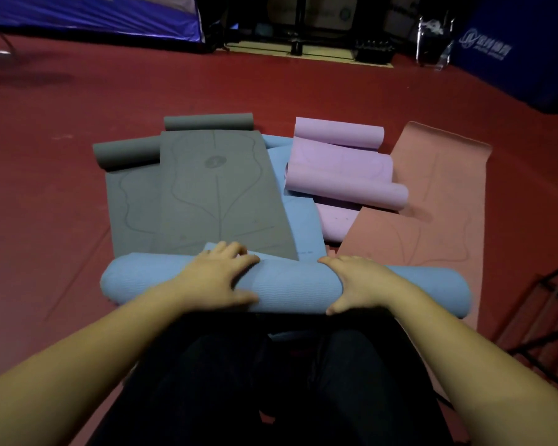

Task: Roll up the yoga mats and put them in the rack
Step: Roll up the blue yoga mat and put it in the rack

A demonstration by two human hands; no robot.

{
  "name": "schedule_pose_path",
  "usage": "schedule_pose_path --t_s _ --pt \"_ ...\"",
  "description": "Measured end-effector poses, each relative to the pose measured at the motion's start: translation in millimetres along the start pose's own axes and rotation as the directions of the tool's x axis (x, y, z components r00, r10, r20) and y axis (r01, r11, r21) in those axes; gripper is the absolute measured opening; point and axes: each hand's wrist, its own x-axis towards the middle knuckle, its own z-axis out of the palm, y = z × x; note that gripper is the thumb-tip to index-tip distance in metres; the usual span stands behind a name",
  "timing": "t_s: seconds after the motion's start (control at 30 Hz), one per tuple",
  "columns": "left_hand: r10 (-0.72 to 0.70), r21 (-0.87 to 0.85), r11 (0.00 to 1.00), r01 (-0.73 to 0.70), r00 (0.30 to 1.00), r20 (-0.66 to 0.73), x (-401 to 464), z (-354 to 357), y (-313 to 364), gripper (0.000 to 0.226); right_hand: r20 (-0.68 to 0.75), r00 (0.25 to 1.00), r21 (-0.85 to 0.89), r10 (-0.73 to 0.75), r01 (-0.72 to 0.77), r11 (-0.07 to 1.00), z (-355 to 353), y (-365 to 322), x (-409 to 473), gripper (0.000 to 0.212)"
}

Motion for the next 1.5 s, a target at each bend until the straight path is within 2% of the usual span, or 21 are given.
schedule_pose_path --t_s 0.07,0.13,0.2,0.27,0.33,0.47,0.7,0.87,0.97,1.07,1.17,1.27,1.4,1.5 --pt "0.023 0.229 0.973 0.002 0.994 -0.104 -10.9 22.9 11.7 0.113 0.035 0.999 -0.002 -0.006 0.006 1.0 -3.8 -0.6 4.8 0.105" --pt "-0.031 0.319 0.945 0.066 0.993 -0.113 -13.1 36.9 18.1 0.125 0.05 0.999 -0.023 -0.01 0.012 1.0 -5.0 -4.4 7.6 0.107" --pt "-0.083 0.337 0.935 0.114 0.991 -0.105 -9.6 39.3 20.5 0.122 0.045 0.999 -0.037 -0.012 0.013 0.999 -5.3 -6.2 8.4 0.111" --pt "-0.085 0.354 0.928 0.118 0.991 -0.108 -7.4 33.0 22.3 0.107 0.028 0.999 -0.039 -0.021 0.022 0.999 -4.7 -6.3 6.0 0.114" --pt "-0.078 0.324 0.941 0.095 0.995 -0.063 -3.9 24.1 22.5 0.097 -0.019 1.0 -0.065 -0.017 0.016 0.998 -0.4 -8.0 0.0 0.117" --pt "-0.062 0.258 0.965 0.058 0.998 0.007 4.4 8.3 18.1 0.093 -0.137 0.991 -0.166 0.007 -0.029 0.986 16.3 -13.7 -9.5 0.119" --pt "-0.046 0.239 0.97 0.038 0.999 0.025 0.2 -7.7 22.8 0.092 -0.137 0.99 -0.134 -0.023 0.005 0.991 0.1 -9.9 -17.6 0.111" --pt "-0.037 0.169 0.985 0.023 0.996 0.076 -17.2 -32.8 28.6 0.09 -0.063 0.994 -0.095 -0.095 0.089 0.991 -21.1 -9.4 -30.7 0.11" --pt "-0.036 0.093 0.995 0.021 0.987 0.156 -19.6 -42.3 23.7 0.09 0.003 0.992 -0.032 -0.126 0.126 0.991 -31.7 -11.2 -32.0 0.108" --pt "-0.027 -0.033 0.999 0.037 0.96 0.278 -14.2 -40.8 16.1 0.09 0.116 0.982 0.08 -0.151 0.142 0.987 -32.6 -13.0 -23.3 0.099" --pt "-0.03 -0.145 0.986 0.086 0.936 0.35 -5.0 -33.3 9.2 0.095 0.244 0.959 0.191 -0.142 0.096 0.977 -26.0 -7.3 -5.1 0.102" --pt "-0.017 -0.148 0.987 0.057 0.966 0.258 -2.7 -29.5 5.5 0.101 0.329 0.935 0.273 -0.134 0.042 0.961 -25.7 1.5 11.2 0.106" --pt "-0.013 -0.1 0.995 0.016 1.0 0.024 -20.4 -17.9 13.8 0.084 0.413 0.902 0.326 -0.129 -0.014 0.945 -31.5 9.1 22.9 0.099" --pt "0.035 0.131 0.991 -0.012 0.984 -0.173 -33.0 8.9 27.5 0.094 0.447 0.887 0.351 -0.116 -0.055 0.935 -32.4 12.2 33.0 0.101"
